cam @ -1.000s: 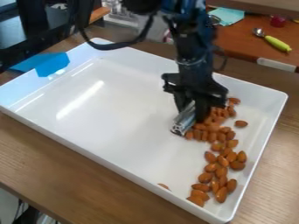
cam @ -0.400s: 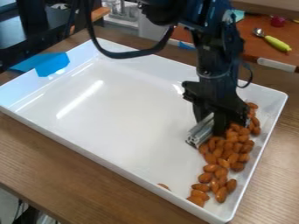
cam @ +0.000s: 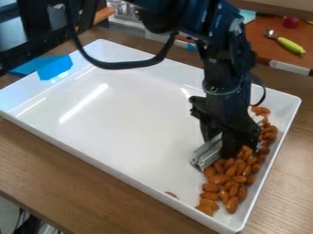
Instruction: Sweep into pile
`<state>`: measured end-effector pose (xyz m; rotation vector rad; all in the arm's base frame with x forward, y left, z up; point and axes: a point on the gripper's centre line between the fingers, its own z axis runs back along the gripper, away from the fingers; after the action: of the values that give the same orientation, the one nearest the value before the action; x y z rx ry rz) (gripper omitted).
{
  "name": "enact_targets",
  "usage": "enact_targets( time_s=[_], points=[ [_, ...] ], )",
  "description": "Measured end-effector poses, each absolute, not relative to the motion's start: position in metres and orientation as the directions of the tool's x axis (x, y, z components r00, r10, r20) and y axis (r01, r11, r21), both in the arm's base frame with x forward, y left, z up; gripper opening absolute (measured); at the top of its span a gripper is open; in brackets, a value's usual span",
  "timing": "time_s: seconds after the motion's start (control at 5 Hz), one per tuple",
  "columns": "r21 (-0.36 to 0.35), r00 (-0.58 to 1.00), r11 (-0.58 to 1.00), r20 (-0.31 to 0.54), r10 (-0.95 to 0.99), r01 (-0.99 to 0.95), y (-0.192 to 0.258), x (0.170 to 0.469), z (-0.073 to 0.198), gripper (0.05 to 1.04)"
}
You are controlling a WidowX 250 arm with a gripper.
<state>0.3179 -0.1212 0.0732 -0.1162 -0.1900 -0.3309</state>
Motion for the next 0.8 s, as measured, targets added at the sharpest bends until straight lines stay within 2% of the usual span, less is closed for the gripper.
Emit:
enact_targets(
  time_s=[0.4, 0.6, 0.8],
  points=[
    [-0.142, 0.975, 0.969, 0.119, -0.188, 0.204, -0.055, 0.311, 0.076, 0.38],
    [-0.159, 0.988, 0.979, 0.107, -0.11, 0.126, -0.003, 0.314, 0.081, 0.38],
    [-0.176, 0.988, 0.981, 0.144, -0.061, 0.086, 0.044, 0.32, 0.097, 0.38]
  ],
)
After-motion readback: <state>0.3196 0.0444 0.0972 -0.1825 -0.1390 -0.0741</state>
